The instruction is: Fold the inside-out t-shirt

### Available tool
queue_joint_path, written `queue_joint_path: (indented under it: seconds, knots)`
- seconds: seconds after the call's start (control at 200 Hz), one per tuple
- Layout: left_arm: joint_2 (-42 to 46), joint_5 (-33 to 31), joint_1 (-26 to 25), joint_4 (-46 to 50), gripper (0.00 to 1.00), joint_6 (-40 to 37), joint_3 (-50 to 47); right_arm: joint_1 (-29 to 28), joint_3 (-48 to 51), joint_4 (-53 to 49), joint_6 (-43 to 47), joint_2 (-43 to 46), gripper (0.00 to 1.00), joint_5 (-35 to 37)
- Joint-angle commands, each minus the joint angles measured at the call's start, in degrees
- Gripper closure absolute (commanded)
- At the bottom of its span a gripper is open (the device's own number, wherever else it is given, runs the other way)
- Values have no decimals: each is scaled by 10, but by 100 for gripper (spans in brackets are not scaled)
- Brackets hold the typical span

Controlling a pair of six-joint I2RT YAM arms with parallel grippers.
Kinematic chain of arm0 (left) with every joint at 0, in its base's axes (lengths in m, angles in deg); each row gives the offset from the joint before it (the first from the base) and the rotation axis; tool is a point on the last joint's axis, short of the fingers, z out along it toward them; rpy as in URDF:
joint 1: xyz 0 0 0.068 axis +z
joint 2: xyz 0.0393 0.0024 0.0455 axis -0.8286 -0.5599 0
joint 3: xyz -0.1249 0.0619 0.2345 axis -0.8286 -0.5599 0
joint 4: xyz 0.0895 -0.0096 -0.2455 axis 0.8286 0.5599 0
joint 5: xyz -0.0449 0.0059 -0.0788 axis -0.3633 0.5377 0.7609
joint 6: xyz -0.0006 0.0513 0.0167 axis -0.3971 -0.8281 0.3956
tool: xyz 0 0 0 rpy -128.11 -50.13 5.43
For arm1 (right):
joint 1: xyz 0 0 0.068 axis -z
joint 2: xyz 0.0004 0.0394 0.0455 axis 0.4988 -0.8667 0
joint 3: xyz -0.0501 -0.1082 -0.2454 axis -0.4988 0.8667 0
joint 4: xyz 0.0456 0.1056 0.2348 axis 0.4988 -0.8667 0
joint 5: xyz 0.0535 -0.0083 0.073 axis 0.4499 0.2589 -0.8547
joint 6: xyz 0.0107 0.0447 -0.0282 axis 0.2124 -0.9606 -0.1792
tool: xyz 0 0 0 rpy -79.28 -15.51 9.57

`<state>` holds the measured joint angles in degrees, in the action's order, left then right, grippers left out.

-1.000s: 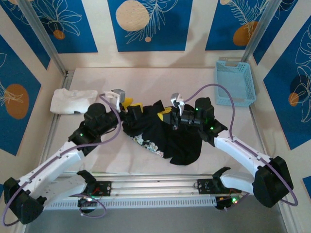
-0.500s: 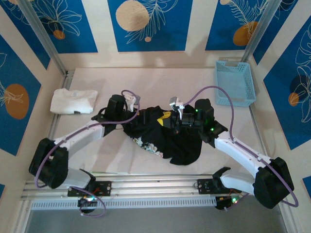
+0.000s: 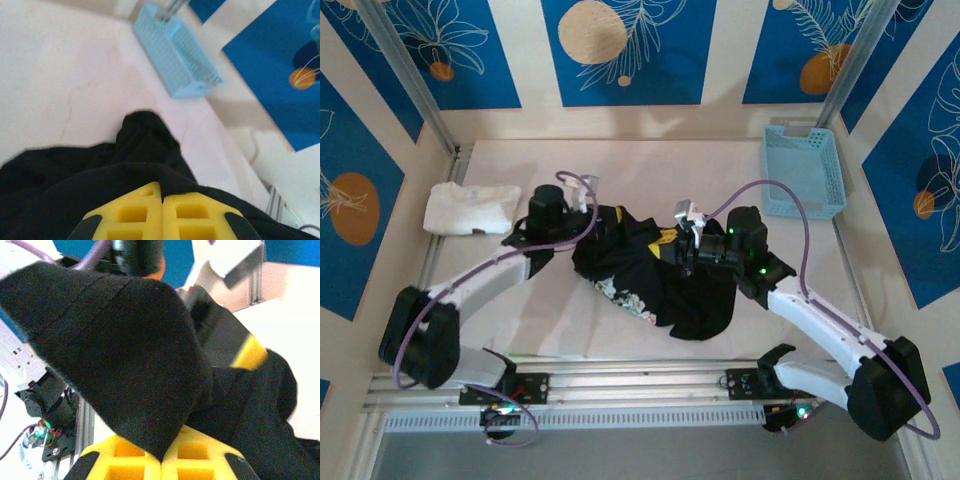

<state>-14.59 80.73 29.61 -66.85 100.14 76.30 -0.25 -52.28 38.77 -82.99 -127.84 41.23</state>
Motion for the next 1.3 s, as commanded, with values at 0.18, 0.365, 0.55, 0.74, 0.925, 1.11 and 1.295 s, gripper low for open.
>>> queue_joint_path:
  seconds: [0.18,0.365,0.55,0.74,0.925,1.11,1.295]
  knots:
    - [163,-27,7,-110,100,31,-27,-49,-5,3,55,14,98,99]
    - [217,-33,7,-120,100,17,-30,-58,-4,6,28,7,90,189]
    - [222,-34,7,-59,100,10,-12,-48,-40,-94,-74,-19,80,342]
    - [219,-54,5,-12,100,15,-7,-42,-81,-217,-82,-32,62,411]
    - [215,-83,3,35,100,5,5,-74,-41,-154,27,51,51,346]
    - [209,-92,1,49,100,1,9,-154,-72,-142,137,44,44,320]
    - [204,-93,-1,53,100,1,10,-221,-143,-152,206,-56,40,364]
